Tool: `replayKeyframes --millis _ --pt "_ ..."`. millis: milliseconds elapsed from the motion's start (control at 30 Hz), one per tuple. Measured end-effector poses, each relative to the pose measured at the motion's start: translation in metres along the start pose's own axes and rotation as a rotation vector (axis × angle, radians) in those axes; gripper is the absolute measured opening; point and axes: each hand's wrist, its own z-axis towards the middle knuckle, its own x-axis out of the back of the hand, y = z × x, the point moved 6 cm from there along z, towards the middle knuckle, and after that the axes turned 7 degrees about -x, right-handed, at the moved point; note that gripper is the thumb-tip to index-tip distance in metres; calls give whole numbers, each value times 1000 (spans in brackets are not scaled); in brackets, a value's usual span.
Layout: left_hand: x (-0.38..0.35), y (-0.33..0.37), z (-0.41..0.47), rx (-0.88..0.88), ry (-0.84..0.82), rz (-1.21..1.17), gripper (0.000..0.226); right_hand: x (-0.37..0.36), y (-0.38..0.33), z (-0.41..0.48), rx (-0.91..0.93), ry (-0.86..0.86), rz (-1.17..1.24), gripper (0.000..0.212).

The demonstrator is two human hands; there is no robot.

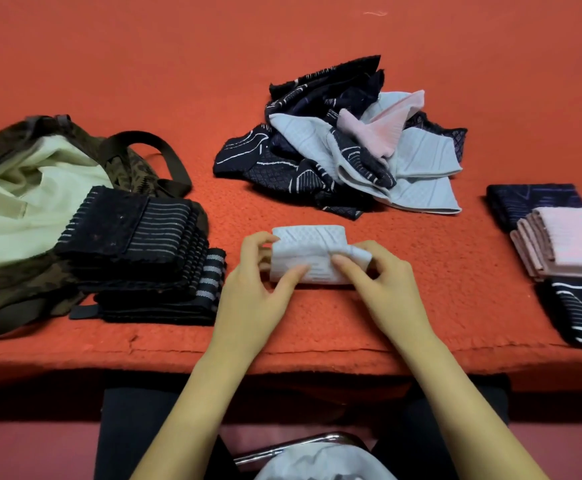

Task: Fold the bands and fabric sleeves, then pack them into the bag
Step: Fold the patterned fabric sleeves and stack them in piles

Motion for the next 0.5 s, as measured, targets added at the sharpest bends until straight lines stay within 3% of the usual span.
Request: replayKeyframes --millis 133,233,500 --pt "-7 -6 17 89 -22 85 39 -7 7 27 -82 94 -57 30" --pt "-13 -5 27 121 26 182 36 -17 11 33 -104 97 -38 43" --pt "-23 -8 20 60 114 355 47 -24 8 29 38 63 -214 53"
